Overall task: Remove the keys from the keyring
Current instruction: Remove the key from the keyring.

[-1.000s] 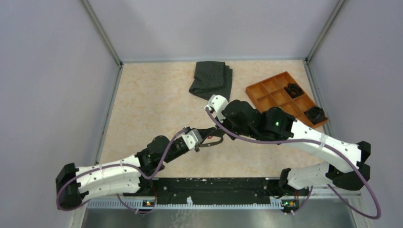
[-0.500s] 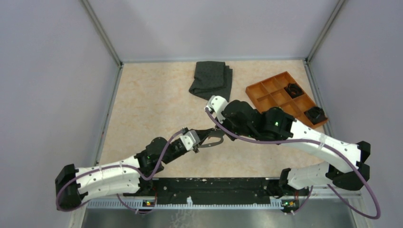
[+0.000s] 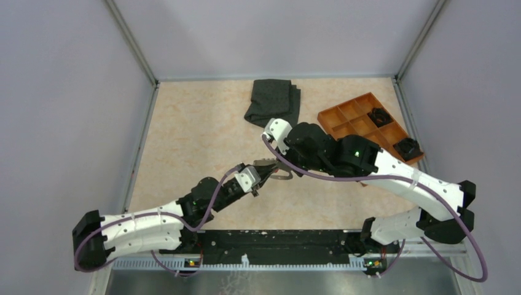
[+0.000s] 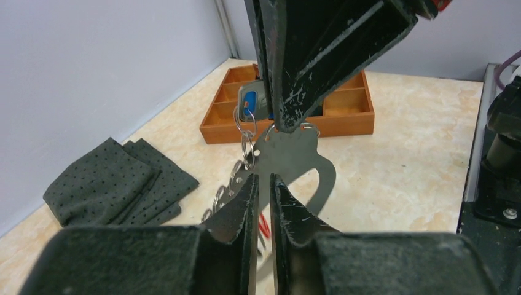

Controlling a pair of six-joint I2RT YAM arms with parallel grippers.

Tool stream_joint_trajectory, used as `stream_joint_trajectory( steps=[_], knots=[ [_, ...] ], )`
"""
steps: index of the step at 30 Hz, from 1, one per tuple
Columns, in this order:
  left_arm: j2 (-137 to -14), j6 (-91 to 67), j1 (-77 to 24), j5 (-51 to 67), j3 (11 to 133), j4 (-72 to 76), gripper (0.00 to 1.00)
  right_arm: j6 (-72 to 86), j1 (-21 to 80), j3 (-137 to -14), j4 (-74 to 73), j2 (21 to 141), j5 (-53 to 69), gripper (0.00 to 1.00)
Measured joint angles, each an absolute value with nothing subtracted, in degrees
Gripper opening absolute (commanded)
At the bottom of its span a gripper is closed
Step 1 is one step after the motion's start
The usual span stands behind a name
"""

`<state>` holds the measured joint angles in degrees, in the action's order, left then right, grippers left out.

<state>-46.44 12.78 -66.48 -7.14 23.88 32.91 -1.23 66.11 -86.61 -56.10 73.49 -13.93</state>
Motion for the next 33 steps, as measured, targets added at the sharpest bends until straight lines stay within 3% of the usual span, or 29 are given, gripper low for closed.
stream_joint_trajectory(
  steps=[17,33],
  knots=[
    [-48.5,14.0,-66.5,-7.6,25.0,32.5,0.28,-1.5,65.8,-87.1,-57.1,74.6,-14.8,0.00],
    [-50.8,16.3,-66.5,-8.4,27.1,33.0,0.23,-1.5,65.8,-87.1,-57.1,74.8,-14.7,0.00]
  ],
)
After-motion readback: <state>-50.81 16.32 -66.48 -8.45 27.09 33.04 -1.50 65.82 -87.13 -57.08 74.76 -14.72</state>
